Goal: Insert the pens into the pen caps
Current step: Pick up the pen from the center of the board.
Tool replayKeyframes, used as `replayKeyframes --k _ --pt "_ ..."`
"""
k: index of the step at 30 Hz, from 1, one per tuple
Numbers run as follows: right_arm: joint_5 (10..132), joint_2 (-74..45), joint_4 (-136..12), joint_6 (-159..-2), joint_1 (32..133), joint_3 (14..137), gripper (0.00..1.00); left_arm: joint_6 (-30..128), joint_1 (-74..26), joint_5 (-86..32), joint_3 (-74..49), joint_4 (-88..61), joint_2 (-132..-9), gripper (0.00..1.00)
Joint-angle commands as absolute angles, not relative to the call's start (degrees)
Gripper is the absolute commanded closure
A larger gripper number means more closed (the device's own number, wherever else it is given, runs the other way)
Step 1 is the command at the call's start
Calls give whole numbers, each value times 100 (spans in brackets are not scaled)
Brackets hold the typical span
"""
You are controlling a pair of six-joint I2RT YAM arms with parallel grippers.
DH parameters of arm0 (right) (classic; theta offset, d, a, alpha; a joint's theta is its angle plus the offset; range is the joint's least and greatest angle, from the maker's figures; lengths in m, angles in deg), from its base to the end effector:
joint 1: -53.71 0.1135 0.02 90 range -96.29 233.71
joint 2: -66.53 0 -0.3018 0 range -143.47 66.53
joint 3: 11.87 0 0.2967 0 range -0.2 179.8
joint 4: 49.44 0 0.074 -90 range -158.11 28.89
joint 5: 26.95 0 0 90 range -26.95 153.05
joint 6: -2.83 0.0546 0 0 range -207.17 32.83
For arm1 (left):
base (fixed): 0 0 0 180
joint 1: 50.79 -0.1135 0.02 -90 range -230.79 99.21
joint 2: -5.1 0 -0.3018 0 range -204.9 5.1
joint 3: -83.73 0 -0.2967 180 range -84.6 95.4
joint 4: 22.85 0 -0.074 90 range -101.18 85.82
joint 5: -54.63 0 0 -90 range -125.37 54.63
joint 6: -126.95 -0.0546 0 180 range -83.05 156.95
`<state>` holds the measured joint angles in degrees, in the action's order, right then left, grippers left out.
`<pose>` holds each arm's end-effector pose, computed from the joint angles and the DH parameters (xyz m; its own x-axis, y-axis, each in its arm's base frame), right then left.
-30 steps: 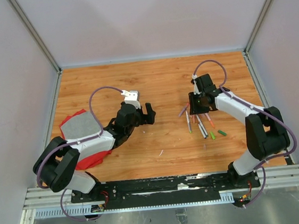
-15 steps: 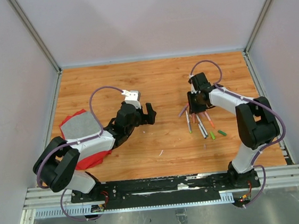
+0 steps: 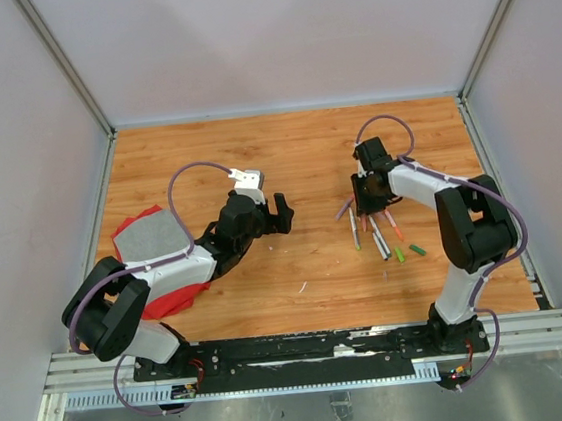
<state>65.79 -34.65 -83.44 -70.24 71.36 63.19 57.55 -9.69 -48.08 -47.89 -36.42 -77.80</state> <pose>0.3889 0.1265 0.1675 -0.8852 0.0236 -0.4645 -0.0708 0.9802 0.1847 0.2686 -0.2184 0.1993 -0.4234 -0.0861 -0.9019 0.3605 0.8972 -0.2549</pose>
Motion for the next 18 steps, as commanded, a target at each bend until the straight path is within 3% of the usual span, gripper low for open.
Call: replayKeyframes --k 1,18 --pt "6525 -3657 -8442 -7034 7218 6483 71 5654 -931 -4779 -4652 -3843 -7821 4" --pt "6393 -3688 -8451 -6961 7219 6435 77 5642 -931 -4828 -4635 -3821 -7850 5"
